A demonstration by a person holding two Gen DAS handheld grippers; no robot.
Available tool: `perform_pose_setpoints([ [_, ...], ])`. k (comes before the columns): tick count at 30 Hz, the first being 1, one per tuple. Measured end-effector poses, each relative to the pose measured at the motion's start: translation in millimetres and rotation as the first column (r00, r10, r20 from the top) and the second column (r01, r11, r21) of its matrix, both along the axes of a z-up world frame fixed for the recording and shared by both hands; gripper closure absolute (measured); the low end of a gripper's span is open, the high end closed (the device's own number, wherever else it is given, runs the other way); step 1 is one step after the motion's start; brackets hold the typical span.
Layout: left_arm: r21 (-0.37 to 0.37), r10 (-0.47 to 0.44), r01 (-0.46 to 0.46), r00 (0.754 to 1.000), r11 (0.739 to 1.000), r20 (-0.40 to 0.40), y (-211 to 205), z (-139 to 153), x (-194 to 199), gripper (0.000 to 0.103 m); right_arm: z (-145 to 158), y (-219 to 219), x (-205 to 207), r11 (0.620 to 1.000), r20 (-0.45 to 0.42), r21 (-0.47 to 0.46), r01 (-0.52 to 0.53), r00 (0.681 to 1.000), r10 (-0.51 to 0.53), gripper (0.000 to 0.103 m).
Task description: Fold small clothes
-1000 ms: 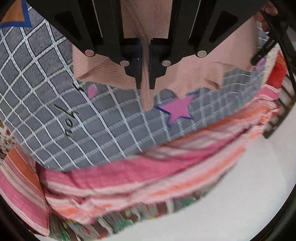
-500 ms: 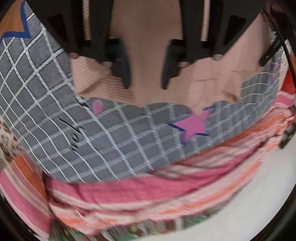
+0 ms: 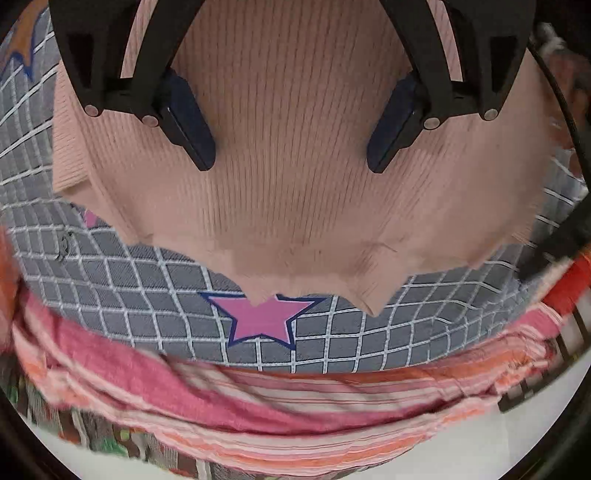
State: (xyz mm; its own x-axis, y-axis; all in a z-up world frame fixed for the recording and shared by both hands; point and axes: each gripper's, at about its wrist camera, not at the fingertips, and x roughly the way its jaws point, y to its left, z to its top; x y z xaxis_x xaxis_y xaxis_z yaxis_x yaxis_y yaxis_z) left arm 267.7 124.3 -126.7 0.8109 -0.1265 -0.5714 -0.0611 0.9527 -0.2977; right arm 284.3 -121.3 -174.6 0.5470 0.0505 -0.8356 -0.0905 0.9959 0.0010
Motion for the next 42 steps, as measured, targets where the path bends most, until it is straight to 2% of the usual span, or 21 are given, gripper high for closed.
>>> perform_pose_setpoints([
  [3, 0.009, 0.001, -0.001, 1.000, 1.000, 0.007, 7, 0, -1, 0.036, 0, -2, 11, 1.000, -0.041, 0.010, 0.030, 0.999, -0.029, 0.020],
  [9, -0.007, 0.003, -0.003, 0.999, 1.000, -0.032, 20, -8, 0, 0.035, -13, 2, 52, 0.998, -0.138, -0.013, 0.063, 0.988, -0.064, 0.020],
  [15, -0.061, -0.004, 0.002, 0.999, 0.998, -0.047, 35, -9, 1, 0.036, -11, 5, 57, 0.996, -0.152, -0.040, 0.076, 0.985, -0.082, 0.020],
  [21, -0.097, -0.025, 0.022, 0.999, 0.995, -0.037, 35, -4, -2, 0.036, 4, 3, 24, 0.996, -0.145, -0.046, 0.072, 0.986, -0.078, 0.023],
  [25, -0.088, -0.017, 0.018, 1.000, 0.996, 0.018, 31, 5, -13, 0.036, 14, 2, -9, 0.996, -0.130, -0.039, 0.076, 0.988, -0.080, 0.023],
  [33, -0.044, -0.015, 0.019, 0.997, 0.999, 0.081, 18, 16, -34, 0.036, 20, 13, -66, 0.993, -0.086, -0.107, 0.050, 0.995, -0.060, 0.023],
  [37, -0.071, -0.082, 0.087, 0.995, 0.994, 0.063, 13, 13, -48, 0.036, 19, 18, -94, 0.990, -0.084, -0.130, 0.045, 0.995, -0.056, 0.023],
  [40, -0.127, -0.147, 0.146, 0.989, 0.981, -0.002, 13, 2, -59, 0.036, 7, 18, -111, 0.991, -0.107, -0.127, 0.035, 0.993, -0.049, 0.024],
  [42, -0.125, -0.159, 0.154, 0.987, 0.980, -0.028, 15, -4, -73, 0.036, 5, 16, -125, 0.992, -0.098, -0.115, 0.042, 0.994, -0.054, 0.023],
])
